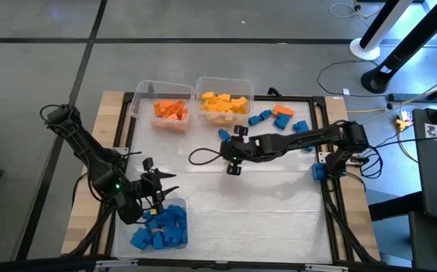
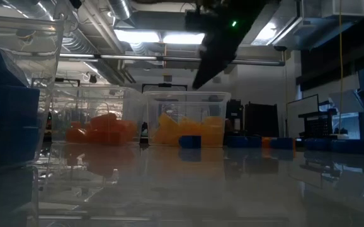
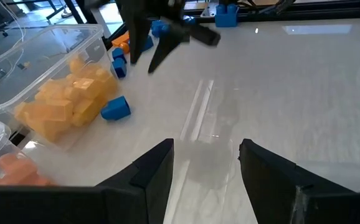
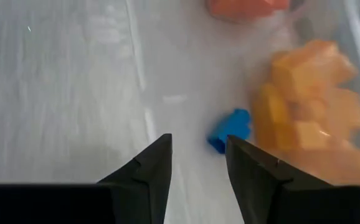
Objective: Sort blocks
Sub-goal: Put the blue game piece into the bottom transparent bin
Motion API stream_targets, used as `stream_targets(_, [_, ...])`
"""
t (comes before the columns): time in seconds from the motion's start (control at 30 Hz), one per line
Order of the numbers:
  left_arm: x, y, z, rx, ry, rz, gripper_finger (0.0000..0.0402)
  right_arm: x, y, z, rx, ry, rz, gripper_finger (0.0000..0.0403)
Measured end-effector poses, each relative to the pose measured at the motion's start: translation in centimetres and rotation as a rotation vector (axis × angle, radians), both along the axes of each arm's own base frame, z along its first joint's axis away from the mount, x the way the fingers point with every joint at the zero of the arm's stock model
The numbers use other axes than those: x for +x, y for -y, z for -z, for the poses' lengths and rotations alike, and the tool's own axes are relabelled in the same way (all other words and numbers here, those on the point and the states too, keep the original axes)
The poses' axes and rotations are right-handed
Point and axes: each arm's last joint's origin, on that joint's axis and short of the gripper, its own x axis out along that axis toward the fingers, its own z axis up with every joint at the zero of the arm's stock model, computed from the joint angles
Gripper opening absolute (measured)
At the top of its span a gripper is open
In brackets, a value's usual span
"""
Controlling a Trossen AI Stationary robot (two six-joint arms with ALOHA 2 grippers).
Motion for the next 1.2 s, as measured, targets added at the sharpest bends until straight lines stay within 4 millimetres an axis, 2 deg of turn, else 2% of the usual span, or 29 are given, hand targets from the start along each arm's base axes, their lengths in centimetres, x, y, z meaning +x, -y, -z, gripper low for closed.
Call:
stream_targets(0.17, [0.0, 0.0, 0.0, -0.004, 0.000, -0.002, 0.0169, 1.5, 1.3, 2.5, 0.071, 0.068, 0.051, 0.0151])
stream_targets(0.33, [0.0, 0.0, 0.0, -0.003, -0.001, -0.002, 0.0169, 2.1, 2.6, 5.8, 0.087, -0.009, 0.095, 0.0151])
stream_targets(0.53, [0.0, 0.0, 0.0, 0.000, -0.003, -0.001, 0.0169, 2.1, 1.9, 9.2, 0.066, -0.135, 0.120, 0.0151])
stream_targets(0.8, [0.0, -0.1, 0.0, 0.005, -0.007, 0.000, 0.0169, 1.9, 0.9, 10.6, 0.015, -0.152, 0.190, 0.0151])
stream_targets(1.0, [0.0, -0.1, 0.0, 0.015, -0.011, 0.005, 0.0169, -0.1, -0.5, 11.0, -0.014, -0.140, 0.260, 0.0151])
stream_targets(1.2, [0.0, -0.1, 0.0, 0.028, -0.017, 0.011, 0.0169, -3.8, -1.9, 11.1, 0.034, -0.102, 0.298, 0.0151])
